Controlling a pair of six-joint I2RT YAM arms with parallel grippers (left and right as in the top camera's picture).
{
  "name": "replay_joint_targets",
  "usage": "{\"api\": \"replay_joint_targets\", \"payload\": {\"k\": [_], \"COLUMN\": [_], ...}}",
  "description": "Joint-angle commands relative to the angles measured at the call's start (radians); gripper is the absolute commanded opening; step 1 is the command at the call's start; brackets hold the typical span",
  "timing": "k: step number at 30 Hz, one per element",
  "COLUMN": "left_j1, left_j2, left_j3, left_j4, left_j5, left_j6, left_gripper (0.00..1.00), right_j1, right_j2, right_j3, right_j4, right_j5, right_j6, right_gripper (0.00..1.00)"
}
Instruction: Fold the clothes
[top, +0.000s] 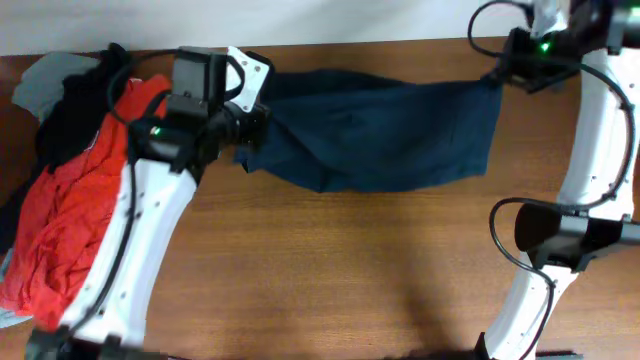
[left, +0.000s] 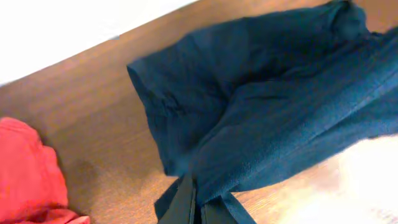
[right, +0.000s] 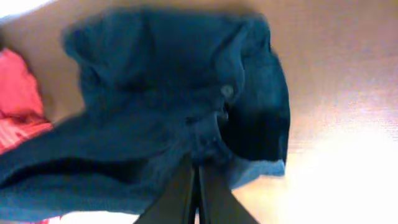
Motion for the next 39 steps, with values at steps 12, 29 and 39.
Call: {"api": "replay_joint_targets", "payload": {"k": [12, 29, 39], "left_j1": [0.087, 0.035, 0.020], "left_j2": [0.020, -0.142, -0.141], "left_j3": [0.002, 0.002, 0.000], "left_j4": [-0.058, -0.204, -0.179], "left_j5": [-0.205, -0.205, -0.205], "left_j6": [-0.107, -0.182, -0.182], "left_gripper": [0.00, 0.00, 0.00], "right_j1": [-0.081, -0.081, -0.082], "right_j2": [-0.063, -0.507, -0.542], "right_j3": [-0.072, -0.217, -0.591], "right_j4": [-0.006, -0.006, 0.096], "right_j5": [0.197, 0.255, 0.306], "right_j6": [-0.007, -0.008, 0.009], "right_gripper": [0.04, 0.04, 0.04]}}
